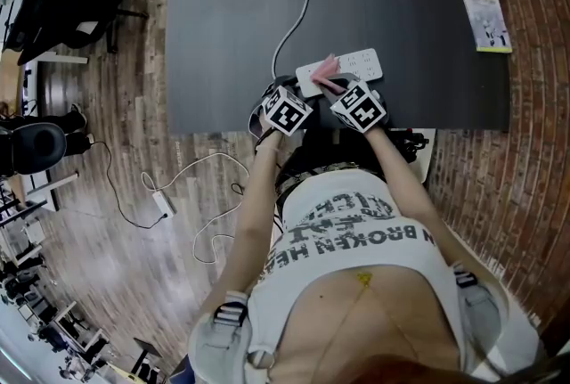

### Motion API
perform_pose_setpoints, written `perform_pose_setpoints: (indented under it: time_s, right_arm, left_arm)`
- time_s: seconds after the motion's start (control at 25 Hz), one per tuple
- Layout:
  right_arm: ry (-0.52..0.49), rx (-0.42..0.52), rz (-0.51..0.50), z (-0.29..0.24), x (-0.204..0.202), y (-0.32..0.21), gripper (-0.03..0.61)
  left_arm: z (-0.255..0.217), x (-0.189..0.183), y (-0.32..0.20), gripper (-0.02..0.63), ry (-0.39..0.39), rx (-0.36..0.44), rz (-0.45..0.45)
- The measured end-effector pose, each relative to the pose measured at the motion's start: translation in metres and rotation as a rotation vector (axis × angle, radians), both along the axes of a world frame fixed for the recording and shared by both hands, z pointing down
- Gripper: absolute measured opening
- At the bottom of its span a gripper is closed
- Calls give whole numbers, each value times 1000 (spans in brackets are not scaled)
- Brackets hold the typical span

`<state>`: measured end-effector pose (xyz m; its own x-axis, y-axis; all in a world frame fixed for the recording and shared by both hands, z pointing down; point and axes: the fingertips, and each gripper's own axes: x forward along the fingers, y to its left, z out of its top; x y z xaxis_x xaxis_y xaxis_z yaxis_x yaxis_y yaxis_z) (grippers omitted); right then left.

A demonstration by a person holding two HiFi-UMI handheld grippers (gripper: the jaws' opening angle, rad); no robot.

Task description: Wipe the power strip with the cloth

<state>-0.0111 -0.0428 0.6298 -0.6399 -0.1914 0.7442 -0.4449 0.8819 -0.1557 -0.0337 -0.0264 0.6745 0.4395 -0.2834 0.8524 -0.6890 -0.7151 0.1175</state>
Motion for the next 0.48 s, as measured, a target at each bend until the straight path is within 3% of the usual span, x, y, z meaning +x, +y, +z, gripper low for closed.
perform_pose_setpoints:
  time_s: [0.48]
  right_arm:
    - [15,19,87,0,28,-13,15]
  left_arm:
    - [-1,0,0,281,3,-4,4]
